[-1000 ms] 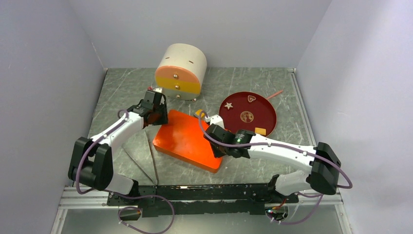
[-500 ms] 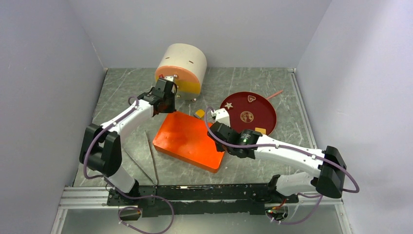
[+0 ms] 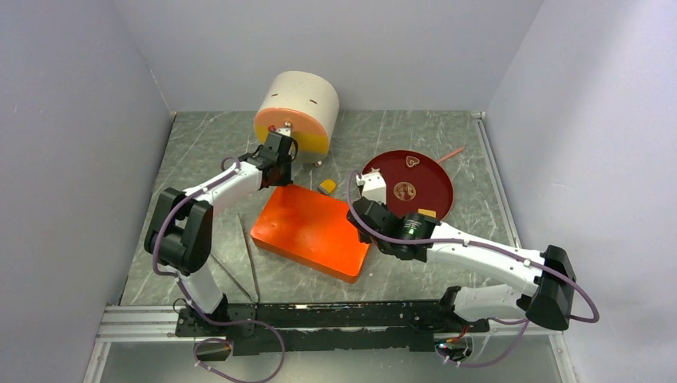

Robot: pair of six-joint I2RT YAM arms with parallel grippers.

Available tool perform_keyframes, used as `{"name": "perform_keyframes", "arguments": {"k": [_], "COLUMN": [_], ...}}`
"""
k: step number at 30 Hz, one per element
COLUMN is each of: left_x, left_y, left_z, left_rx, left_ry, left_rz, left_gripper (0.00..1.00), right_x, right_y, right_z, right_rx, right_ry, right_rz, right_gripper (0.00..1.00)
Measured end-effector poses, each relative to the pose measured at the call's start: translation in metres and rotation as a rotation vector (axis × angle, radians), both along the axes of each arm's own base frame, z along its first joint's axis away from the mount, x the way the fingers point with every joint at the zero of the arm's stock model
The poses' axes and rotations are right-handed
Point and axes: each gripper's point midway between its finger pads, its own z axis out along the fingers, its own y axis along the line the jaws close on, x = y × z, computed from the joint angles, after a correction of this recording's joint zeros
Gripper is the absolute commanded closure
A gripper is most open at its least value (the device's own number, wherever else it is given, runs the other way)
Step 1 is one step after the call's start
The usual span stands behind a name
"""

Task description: Pack the cookies

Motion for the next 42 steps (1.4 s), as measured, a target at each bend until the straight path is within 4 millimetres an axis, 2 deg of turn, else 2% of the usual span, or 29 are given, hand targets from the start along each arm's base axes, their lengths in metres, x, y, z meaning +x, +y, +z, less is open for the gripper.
{"name": "perform_keyframes", "arguments": {"k": [4,7,12,13,16,19,22,26,33,39,42], "left_x": [0.004,0.004,-0.012,-0.015,-0.022,-0.029,-0.041,-0.061,-0.101,-0.118,-0.121], "left_y": [-0.001,0.000,0.004,0.005,0.006,0.006,0.009,0.019,0.045,0.058,0.061], "left_z": [0.001,0.003,0.007,0.012,0.039,0.082,0.118,0.145,0.150,0.146,0.145], "left_rx": [-0.003,-0.005,0.001,-0.002,-0.030,-0.087,-0.134,-0.171,-0.185,-0.180,-0.178], "left_ry": [-0.023,-0.028,0.015,0.018,-0.023,-0.120,-0.211,-0.295,-0.383,-0.418,-0.427], "left_rz": [0.005,0.005,-0.001,-0.004,-0.012,-0.022,-0.034,-0.032,-0.005,0.019,0.026], "left_gripper": [0.95,0.90,0.76,0.70,0.55,0.42,0.33,0.24,0.17,0.16,0.17], "right_x": [0.002,0.002,-0.002,-0.005,-0.014,-0.026,-0.037,-0.051,-0.069,-0.083,-0.084], "right_y": [-0.006,-0.007,0.002,0.004,0.012,0.018,0.022,0.025,0.027,0.030,0.035], "right_z": [0.002,0.004,0.004,0.003,-0.003,-0.013,-0.025,-0.039,-0.060,-0.077,-0.079], "right_rx": [0.002,0.008,0.029,0.031,0.043,0.045,0.035,0.012,-0.033,-0.051,-0.030], "right_ry": [-0.017,-0.021,0.000,0.011,0.060,0.124,0.190,0.270,0.371,0.450,0.453], "right_rz": [-0.016,-0.015,0.040,0.057,0.114,0.170,0.212,0.253,0.298,0.329,0.334], "right_gripper": [0.69,0.69,0.71,0.72,0.76,0.82,0.88,0.91,0.97,0.99,1.00]}}
